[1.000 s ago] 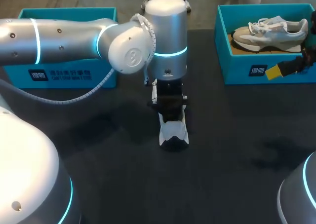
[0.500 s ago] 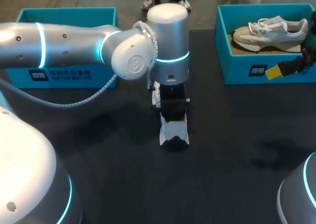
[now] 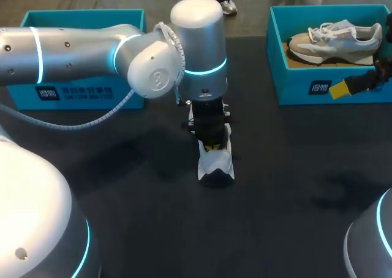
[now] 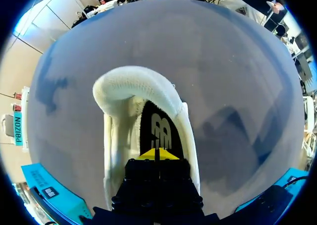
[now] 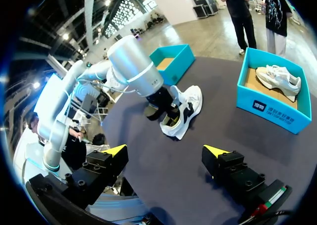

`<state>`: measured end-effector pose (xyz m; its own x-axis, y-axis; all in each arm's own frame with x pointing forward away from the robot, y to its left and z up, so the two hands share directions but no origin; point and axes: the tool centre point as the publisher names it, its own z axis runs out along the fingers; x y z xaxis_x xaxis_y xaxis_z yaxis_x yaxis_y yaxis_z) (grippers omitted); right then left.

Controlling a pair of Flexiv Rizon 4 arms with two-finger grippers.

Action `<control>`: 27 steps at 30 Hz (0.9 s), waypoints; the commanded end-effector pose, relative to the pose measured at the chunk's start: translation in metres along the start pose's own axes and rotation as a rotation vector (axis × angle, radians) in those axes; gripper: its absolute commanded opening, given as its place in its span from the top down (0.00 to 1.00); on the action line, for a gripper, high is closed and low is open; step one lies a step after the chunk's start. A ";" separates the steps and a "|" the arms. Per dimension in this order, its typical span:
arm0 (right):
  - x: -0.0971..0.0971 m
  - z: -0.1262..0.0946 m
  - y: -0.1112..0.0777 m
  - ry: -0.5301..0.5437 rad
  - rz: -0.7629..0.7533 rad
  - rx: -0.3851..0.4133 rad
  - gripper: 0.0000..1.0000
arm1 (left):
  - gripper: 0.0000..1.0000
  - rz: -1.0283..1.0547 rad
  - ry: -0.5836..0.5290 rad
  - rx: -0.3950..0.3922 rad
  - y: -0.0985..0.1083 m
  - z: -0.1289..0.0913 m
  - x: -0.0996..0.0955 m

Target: Take the shoe out of the shoebox, open the shoe tongue, remove and reinsert the insole, then place the shoe into the shoebox

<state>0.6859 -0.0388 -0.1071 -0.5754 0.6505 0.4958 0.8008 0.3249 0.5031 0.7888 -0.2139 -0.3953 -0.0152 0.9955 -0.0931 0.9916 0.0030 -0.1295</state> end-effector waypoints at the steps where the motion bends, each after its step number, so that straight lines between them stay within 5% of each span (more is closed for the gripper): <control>1: -0.001 0.001 0.002 0.000 0.001 0.005 0.00 | 1.00 0.004 0.032 0.011 0.002 0.014 -0.005; 7: -0.001 0.001 0.002 0.000 0.001 0.005 0.00 | 1.00 0.013 0.044 0.024 -0.004 0.022 -0.008; 16: -0.001 0.001 0.002 0.000 0.001 0.005 0.00 | 1.00 0.049 0.009 -0.011 -0.017 -0.007 -0.008; 27: -0.001 0.001 0.002 0.000 0.001 0.005 0.00 | 1.00 0.049 0.028 0.035 -0.032 0.016 -0.008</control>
<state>0.6859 -0.0388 -0.1073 -0.5754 0.6502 0.4961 0.8008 0.3245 0.5034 0.7550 -0.2212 -0.3978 0.0376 0.9967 -0.0716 0.9861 -0.0486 -0.1588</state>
